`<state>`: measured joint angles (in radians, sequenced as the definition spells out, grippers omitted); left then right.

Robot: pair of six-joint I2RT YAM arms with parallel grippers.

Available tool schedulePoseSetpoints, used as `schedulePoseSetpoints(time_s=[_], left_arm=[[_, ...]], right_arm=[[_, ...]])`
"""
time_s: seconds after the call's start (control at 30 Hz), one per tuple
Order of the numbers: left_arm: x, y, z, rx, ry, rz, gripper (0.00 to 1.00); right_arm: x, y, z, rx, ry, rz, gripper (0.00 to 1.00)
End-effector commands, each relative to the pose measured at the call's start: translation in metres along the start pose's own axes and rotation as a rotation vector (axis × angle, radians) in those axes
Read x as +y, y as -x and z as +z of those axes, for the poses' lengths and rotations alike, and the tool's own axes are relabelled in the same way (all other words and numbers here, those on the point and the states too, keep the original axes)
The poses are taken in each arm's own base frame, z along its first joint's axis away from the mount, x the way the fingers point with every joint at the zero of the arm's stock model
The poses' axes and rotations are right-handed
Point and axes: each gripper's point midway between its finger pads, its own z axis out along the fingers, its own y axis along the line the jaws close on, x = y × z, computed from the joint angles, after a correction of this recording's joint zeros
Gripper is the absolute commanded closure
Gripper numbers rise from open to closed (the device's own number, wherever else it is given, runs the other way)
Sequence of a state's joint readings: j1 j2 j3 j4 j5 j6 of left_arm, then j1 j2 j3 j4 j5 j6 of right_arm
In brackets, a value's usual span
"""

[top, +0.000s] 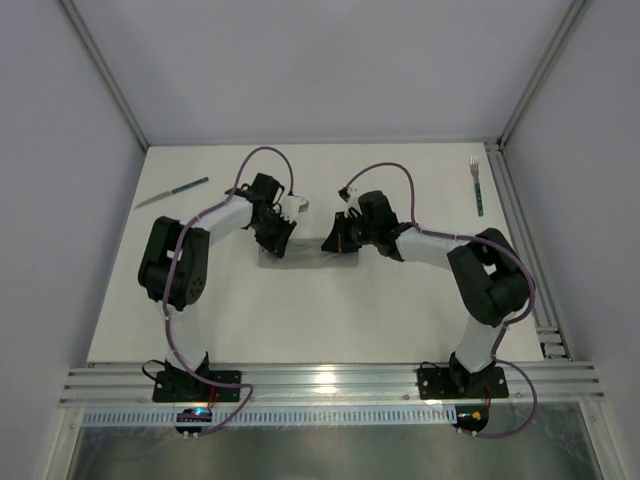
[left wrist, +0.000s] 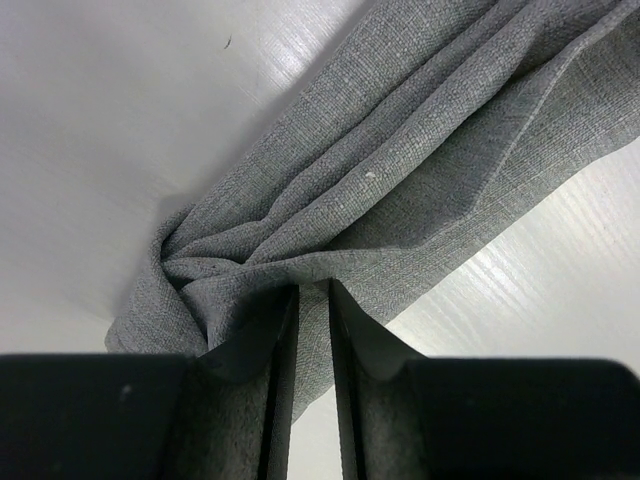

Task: Fold the napkin into a case and place the utensils inside
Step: Smooth out the smaller rectangle-folded napkin at the center of the board.

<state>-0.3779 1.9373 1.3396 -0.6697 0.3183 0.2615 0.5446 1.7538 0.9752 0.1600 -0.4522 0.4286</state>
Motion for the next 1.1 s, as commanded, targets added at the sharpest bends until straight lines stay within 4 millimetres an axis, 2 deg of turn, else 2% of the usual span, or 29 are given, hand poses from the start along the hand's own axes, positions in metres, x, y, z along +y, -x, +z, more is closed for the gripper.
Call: schedulePoseSetpoints(time_s=[0.0,0.03,0.17,0.27,0.37,0.4,0.53,0.67,0.9,1.07], left_arm=[[-0.004,0.012,-0.009,-0.026,-0.021,-0.021,0.79],[-0.003,0.013,-0.009,-0.026,-0.017,-0.020,0.79],[-0.001,0.013,-0.009,-0.021,-0.016,-0.026,0.79],[-0.001,0.011,-0.010,-0.018,-0.016,-0.025,0.79],[-0.006,0.017,-0.014,-0.037,-0.044,-0.019,0.77],[-0.007,0.023,-0.018,-0.053,-0.049,-0.016,0.75],[-0.008,0.044,-0.027,-0.111,-0.045,-0.029,0.69],[-0.001,0.054,-0.027,-0.143,-0.015,-0.005,0.66],[0.043,0.023,0.000,-0.010,0.183,-0.020,0.70],[0.057,0.006,0.019,0.056,0.232,-0.041,0.74]], right_arm=[[0.009,0.034,0.014,-0.075,0.065,-0.003,0.97],[0.009,0.038,0.017,-0.078,0.069,-0.003,0.97],[-0.013,0.026,0.032,-0.056,0.027,0.035,0.97],[-0.027,0.019,0.036,-0.053,-0.009,0.069,0.97],[-0.044,0.012,0.039,-0.050,-0.031,0.125,0.97],[-0.056,0.006,0.042,-0.037,-0.051,0.155,0.97],[-0.066,-0.002,0.050,-0.001,-0.067,0.190,0.97],[-0.064,-0.001,0.050,0.001,-0.063,0.197,0.97],[-0.061,0.004,0.048,-0.005,-0.056,0.182,0.97],[-0.066,0.010,0.035,-0.023,-0.070,0.172,0.96]])
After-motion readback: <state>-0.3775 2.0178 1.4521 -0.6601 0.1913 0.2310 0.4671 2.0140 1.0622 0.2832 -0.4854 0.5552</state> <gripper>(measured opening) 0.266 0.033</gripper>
